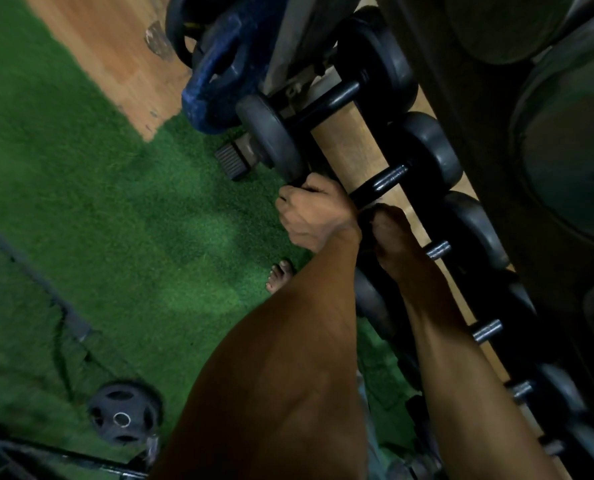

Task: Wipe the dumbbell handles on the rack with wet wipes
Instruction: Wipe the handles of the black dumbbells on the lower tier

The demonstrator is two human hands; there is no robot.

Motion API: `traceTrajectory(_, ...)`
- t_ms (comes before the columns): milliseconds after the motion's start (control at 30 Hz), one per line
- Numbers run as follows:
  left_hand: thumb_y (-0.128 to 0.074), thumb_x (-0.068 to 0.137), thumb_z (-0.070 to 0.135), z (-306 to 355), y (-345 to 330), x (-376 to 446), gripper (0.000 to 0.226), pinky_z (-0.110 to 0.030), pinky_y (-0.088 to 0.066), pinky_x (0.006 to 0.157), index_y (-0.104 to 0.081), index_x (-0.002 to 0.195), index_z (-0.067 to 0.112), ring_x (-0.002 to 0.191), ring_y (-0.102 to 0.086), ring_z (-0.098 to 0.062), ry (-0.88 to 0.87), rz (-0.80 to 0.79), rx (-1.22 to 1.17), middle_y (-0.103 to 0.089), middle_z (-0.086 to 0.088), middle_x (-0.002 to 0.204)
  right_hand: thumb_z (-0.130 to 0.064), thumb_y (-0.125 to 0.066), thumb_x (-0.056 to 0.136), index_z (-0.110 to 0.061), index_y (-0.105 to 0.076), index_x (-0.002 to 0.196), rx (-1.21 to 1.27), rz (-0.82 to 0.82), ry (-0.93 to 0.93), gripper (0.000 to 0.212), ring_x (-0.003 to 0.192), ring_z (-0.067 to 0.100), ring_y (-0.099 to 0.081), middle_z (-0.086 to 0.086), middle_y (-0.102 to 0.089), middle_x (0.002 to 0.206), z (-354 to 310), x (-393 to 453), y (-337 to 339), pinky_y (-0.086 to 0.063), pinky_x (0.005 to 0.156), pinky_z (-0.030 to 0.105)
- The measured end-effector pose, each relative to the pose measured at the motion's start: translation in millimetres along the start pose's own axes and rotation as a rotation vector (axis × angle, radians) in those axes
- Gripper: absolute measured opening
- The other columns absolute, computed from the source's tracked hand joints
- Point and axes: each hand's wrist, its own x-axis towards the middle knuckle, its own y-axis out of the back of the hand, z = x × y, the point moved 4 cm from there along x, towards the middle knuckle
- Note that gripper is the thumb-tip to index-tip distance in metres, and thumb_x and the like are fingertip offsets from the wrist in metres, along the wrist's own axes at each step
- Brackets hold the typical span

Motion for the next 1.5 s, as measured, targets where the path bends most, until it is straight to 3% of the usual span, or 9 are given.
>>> traceTrajectory(233,-0.044,0.09,0.031,1,3,0,0.038,-0.041,-0.042,0.073,-0.063,0.106,0.001,0.099,-0.063,-0.04,0.028,-0.025,-0.006,-0.066,-0.017,0.111,-0.023,-0.068,0.094,-0.02,-0.072,0.097,-0.548,0.204,0.157,0.006,0.085,0.014,-0.067,-0.001,-0.072,0.093,-21,-18,6,-0.052,0.069,0.026)
traceTrajectory(300,-0.047,0.09,0.03,0,3,2,0.035,-0.041,-0.043,0.074,-0.062,0.105,0.003,0.1,-0.063,-0.039,0.047,-0.036,-0.007,-0.066,-0.016,0.11,-0.035,-0.071,0.092,-0.023,-0.076,0.104,-0.638,0.25,0.157,0.018,0.086,0.014,-0.07,-0.003,-0.074,0.097,-35,-24,7,-0.058,0.074,0.031)
traceTrajectory(467,-0.045,0.093,0.039,-9,11,5,0.039,-0.041,-0.047,0.083,-0.064,0.104,0.008,0.104,-0.063,-0.038,0.054,-0.027,-0.05,-0.068,-0.014,0.111,-0.037,-0.074,0.09,-0.021,-0.079,0.092,-0.636,0.195,0.352,0.016,0.091,0.007,-0.071,-0.009,-0.077,0.1,-66,-30,-5,-0.055,0.076,0.023)
traceTrajectory(633,-0.045,0.098,0.032,-5,29,29,0.028,-0.042,-0.045,0.085,-0.064,0.108,0.014,0.108,-0.062,-0.037,0.097,0.031,-0.124,-0.067,-0.011,0.116,-0.034,-0.078,0.076,-0.032,-0.068,0.095,-0.459,0.102,0.407,0.022,0.079,0.014,-0.075,0.001,-0.077,0.085,-86,-24,-19,-0.061,0.073,0.039)
traceTrajectory(967,-0.048,0.1,0.047,55,32,110,0.041,-0.037,-0.04,0.074,-0.066,0.102,0.011,0.102,-0.063,-0.034,0.1,0.053,-0.312,-0.068,-0.014,0.107,-0.008,-0.074,0.09,-0.017,-0.08,0.109,-0.543,-0.004,0.763,0.022,0.087,-0.004,-0.069,-0.007,-0.076,0.101,-134,8,-80,-0.056,0.079,0.016)
traceTrajectory(1067,-0.048,0.099,0.05,64,27,118,0.045,-0.04,-0.047,0.079,-0.067,0.107,0.01,0.105,-0.064,-0.036,0.108,0.01,-0.283,-0.069,-0.016,0.109,-0.007,-0.073,0.089,-0.014,-0.081,0.105,-0.713,-0.042,0.792,0.019,0.085,0.002,-0.066,-0.001,-0.073,0.099,-137,10,-90,-0.052,0.076,0.016)
traceTrajectory(1167,-0.048,0.099,0.044,69,23,118,0.042,-0.04,-0.045,0.086,-0.062,0.116,0.008,0.111,-0.062,-0.036,0.092,0.003,-0.228,-0.067,-0.017,0.117,-0.019,-0.073,0.087,-0.022,-0.08,0.094,-0.962,0.098,0.916,0.011,0.103,0.023,-0.056,-0.002,-0.071,0.104,-146,7,-93,-0.04,0.086,0.04)
traceTrajectory(1333,-0.045,0.097,0.035,74,28,113,0.035,-0.039,-0.041,0.08,-0.063,0.113,0.01,0.107,-0.063,-0.034,0.055,0.093,-0.136,-0.068,-0.012,0.114,-0.035,-0.071,0.084,-0.036,-0.077,0.094,-1.077,0.181,0.867,0.011,0.112,0.02,-0.044,-0.015,-0.068,0.113,-157,27,-103,-0.014,0.081,0.034)
traceTrajectory(1500,-0.046,0.096,0.033,75,28,112,0.032,-0.039,-0.042,0.083,-0.063,0.109,0.01,0.107,-0.062,-0.035,0.047,0.133,-0.114,-0.067,-0.012,0.112,-0.046,-0.065,0.084,-0.035,-0.076,0.099,-1.156,0.174,0.774,0.022,0.129,0.025,-0.044,-0.004,-0.071,0.115,-168,52,-122,-0.017,0.094,0.038)
